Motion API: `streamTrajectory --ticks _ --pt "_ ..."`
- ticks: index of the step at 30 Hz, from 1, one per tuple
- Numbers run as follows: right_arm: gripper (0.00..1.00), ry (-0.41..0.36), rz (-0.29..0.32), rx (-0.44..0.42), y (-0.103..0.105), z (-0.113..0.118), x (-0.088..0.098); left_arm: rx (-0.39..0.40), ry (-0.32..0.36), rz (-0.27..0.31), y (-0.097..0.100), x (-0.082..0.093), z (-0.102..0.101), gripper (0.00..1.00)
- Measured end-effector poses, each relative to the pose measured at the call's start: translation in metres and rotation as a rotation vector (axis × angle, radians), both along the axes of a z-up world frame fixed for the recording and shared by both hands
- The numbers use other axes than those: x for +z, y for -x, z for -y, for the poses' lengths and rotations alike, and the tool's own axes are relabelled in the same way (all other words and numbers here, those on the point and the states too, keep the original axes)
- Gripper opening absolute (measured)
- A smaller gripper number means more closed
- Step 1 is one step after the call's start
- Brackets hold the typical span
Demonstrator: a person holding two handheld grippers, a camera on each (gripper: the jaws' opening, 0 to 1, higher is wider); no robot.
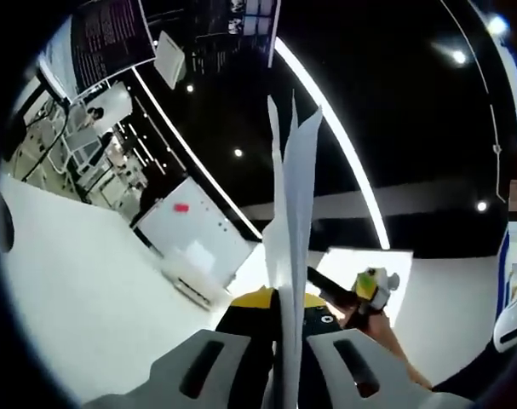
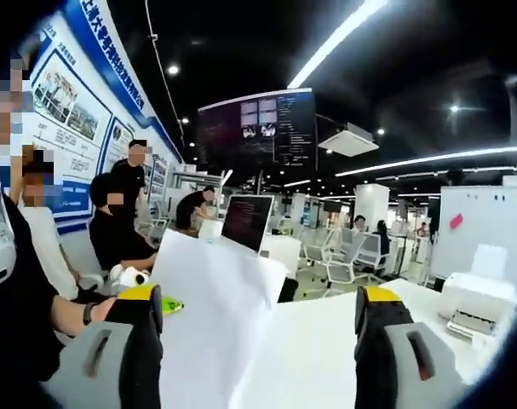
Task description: Organize the stack of printing papers by aligning and flattening the scattered papers on the table
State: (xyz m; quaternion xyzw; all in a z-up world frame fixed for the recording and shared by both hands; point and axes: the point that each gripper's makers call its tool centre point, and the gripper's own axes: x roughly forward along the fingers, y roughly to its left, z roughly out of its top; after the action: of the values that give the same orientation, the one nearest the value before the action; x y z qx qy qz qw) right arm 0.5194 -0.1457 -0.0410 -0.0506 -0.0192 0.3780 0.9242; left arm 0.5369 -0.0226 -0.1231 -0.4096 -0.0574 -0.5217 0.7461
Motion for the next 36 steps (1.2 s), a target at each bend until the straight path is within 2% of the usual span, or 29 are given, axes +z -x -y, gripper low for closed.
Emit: streamTrajectory --ticks 15,27,31,36 --pt "0.90 -0.015 -0.012 -0.048 0.020 0.028 -0.013 0.004 -0.007 -0.004 0.000 -0.002 0.001 0.06" --pt "0.90 -0.055 -0.027 -0.110 0.034 0.057 -0.022 0.004 -0.008 -0.006 0.001 -0.001 0.001 0.06" --pt "0.90 -0.089 -0.053 -0.113 0.037 0.063 -0.026 0.003 -0.009 -0.009 0.001 -0.001 0.002 0.06" --pt "0.90 -0.094 -0.047 -0.138 0.041 0.073 -0.025 0.009 -0.013 -0.009 0.002 -0.001 0.003 0.06"
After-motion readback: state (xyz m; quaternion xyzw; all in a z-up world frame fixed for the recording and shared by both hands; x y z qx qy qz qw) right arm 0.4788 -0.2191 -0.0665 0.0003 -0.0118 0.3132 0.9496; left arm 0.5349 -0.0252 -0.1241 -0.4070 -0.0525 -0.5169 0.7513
